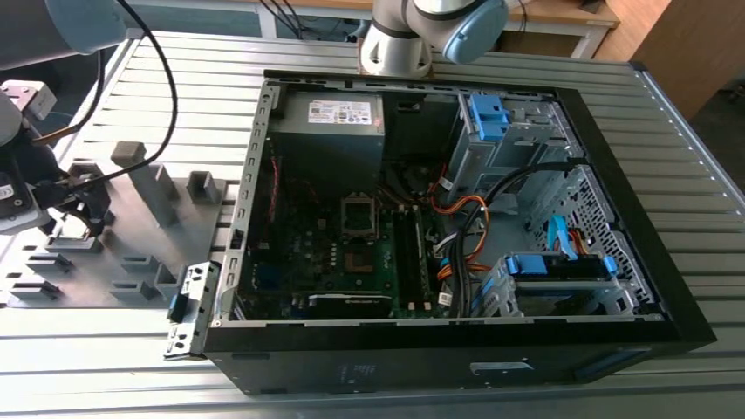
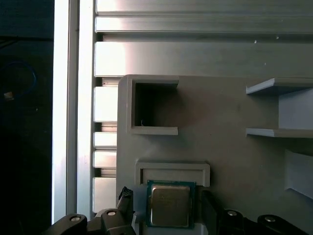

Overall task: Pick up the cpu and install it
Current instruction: 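Pick up the cpu and move it towards the insertion slot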

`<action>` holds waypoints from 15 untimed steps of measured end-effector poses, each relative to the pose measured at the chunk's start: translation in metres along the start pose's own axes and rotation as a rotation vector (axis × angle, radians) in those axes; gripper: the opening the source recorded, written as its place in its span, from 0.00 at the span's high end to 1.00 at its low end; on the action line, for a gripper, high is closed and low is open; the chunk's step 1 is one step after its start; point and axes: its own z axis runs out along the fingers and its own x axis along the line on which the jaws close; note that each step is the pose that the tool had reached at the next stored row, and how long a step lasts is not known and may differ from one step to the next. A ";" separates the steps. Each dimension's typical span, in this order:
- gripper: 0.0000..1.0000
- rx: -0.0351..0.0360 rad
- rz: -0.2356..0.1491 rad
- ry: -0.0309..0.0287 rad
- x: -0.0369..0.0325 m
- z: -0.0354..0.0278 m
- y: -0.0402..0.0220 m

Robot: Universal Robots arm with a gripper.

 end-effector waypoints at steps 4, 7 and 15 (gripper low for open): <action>0.42 0.0015 0.000 0.0001 0.0000 0.0000 0.0000; 0.42 0.0025 0.000 0.0000 0.0000 0.0000 0.0000; 0.42 0.0040 0.000 -0.0001 0.0000 -0.0016 0.0000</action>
